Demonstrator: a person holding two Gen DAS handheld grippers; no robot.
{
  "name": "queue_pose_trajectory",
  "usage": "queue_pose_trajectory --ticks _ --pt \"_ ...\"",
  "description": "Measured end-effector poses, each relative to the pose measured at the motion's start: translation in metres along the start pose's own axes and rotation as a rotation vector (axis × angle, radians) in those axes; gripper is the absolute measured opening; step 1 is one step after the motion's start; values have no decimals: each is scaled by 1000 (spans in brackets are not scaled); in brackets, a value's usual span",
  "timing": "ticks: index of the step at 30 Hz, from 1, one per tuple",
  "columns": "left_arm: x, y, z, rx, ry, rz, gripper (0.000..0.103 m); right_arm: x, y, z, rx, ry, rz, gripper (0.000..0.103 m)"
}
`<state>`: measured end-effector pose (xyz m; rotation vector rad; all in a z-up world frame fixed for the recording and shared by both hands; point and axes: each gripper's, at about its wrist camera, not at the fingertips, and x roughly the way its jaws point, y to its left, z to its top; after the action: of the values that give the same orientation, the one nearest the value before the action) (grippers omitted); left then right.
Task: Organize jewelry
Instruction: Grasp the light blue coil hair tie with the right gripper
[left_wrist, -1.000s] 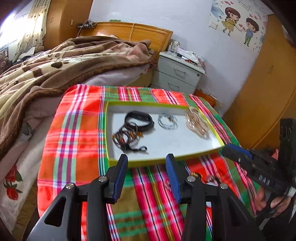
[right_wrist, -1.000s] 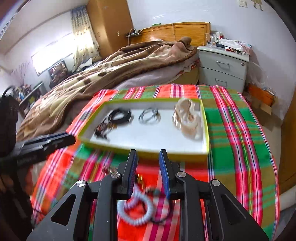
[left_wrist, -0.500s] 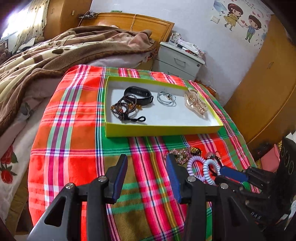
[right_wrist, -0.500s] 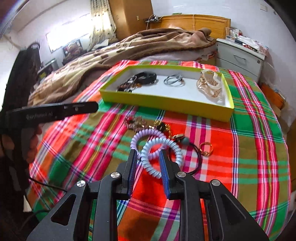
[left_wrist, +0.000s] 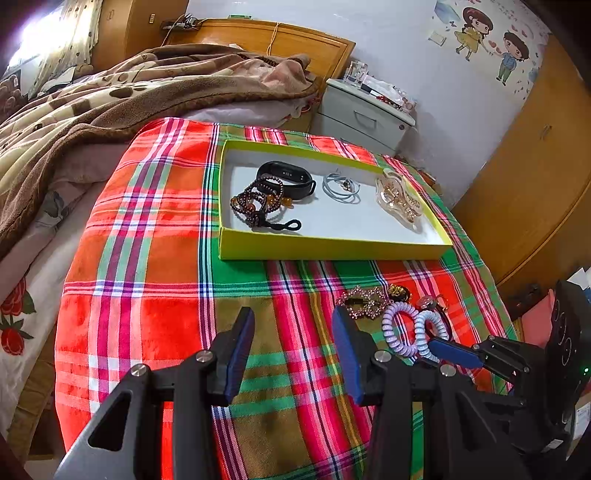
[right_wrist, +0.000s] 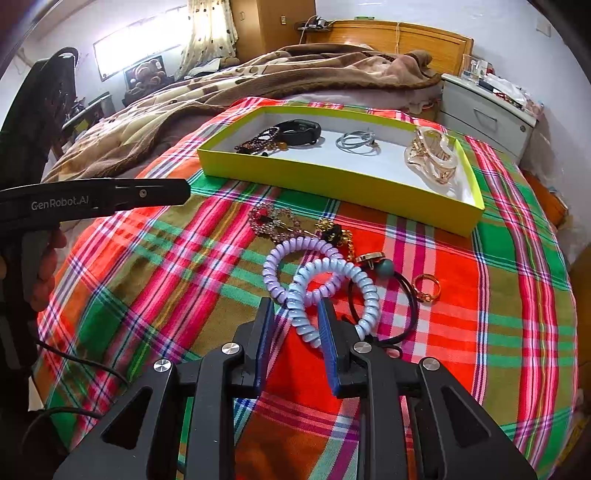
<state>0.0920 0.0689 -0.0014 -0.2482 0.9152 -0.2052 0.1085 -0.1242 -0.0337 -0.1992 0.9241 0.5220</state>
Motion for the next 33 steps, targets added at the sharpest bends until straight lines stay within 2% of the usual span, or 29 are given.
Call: queue_pose_trajectory --ticks 2,5,12,16,19,23,30,33 --pt "1 0 -1 -1 2 3 45 0 -1 -1 6 -1 -4 14" --pt "1 0 -1 -2 6 6 45 -1 -1 -1 11 -10 -2 10" --pt "4 -5 0 20 14 1 45 -14 -5 0 35 -62 21 10" --pt "9 -14 3 60 23 -26 45 -31 -12 1 69 -116 32 10" --pt "18 -23 6 106 40 -37 48 -42 -15 3 81 -145 33 10" --pt "29 -38 8 215 65 -40 49 -53 -21 2 105 -174 28 10" --pt "46 -60 6 408 96 23 50 -64 -29 0 136 -203 19 10" --pt "54 -65 8 451 115 25 52 -65 -31 0 147 -209 20 10"
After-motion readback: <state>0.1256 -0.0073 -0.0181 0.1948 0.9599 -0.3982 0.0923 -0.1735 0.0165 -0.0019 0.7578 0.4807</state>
